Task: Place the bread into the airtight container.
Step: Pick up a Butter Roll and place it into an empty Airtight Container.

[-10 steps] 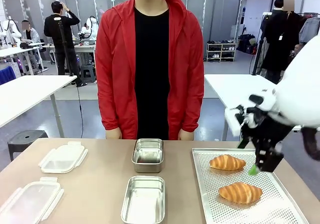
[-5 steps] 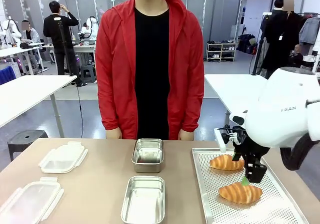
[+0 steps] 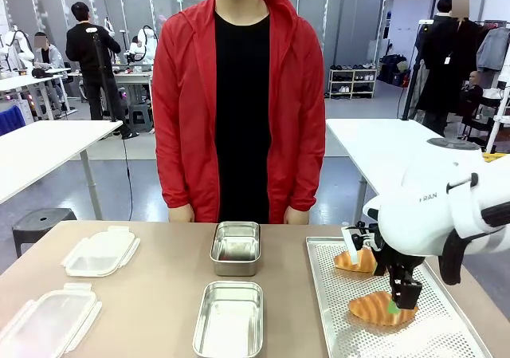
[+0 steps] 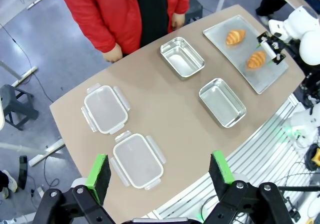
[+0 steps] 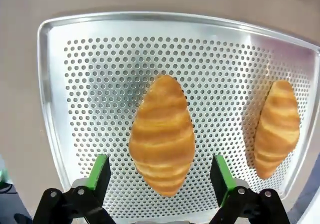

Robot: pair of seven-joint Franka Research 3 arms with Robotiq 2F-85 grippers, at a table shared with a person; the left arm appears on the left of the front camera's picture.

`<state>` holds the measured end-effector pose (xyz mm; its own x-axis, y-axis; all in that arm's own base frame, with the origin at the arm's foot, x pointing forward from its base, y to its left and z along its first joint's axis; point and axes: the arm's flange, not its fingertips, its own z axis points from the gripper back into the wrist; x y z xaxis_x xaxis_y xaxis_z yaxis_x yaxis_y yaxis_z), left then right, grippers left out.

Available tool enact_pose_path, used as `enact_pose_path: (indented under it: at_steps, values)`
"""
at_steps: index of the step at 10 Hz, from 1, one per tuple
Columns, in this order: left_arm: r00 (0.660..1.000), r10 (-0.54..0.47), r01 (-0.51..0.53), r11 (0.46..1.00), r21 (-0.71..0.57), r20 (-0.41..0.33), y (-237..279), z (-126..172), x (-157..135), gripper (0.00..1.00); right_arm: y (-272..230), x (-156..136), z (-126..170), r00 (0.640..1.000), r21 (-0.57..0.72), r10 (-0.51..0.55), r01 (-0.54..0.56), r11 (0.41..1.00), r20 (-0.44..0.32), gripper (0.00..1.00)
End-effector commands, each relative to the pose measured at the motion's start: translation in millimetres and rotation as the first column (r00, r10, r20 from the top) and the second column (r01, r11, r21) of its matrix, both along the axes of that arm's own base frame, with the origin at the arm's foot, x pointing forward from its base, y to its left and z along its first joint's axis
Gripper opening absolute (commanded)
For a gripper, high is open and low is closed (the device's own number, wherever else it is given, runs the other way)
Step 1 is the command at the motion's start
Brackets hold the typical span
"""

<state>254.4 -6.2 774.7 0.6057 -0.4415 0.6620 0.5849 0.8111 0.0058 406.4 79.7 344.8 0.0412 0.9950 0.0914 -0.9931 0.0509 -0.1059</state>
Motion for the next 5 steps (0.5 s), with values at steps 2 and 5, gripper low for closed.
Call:
enact_pose_path:
  at_steps: [2,5]
  values:
    - [1.0,-0.013,0.013,1.0,0.004,0.004,0.0,1.3,-0.7,1.0,-11.0,-34.1,-37.8,1.0,0.0,0.008,-0.008,1.0,0.007,1.0]
    - [1.0,-0.013,0.013,1.0,0.004,0.004,0.0,1.3,-0.7,1.0,-11.3,-31.5,-55.8,1.0,-0.001,0.015,-0.015,1.0,-0.002,1.0]
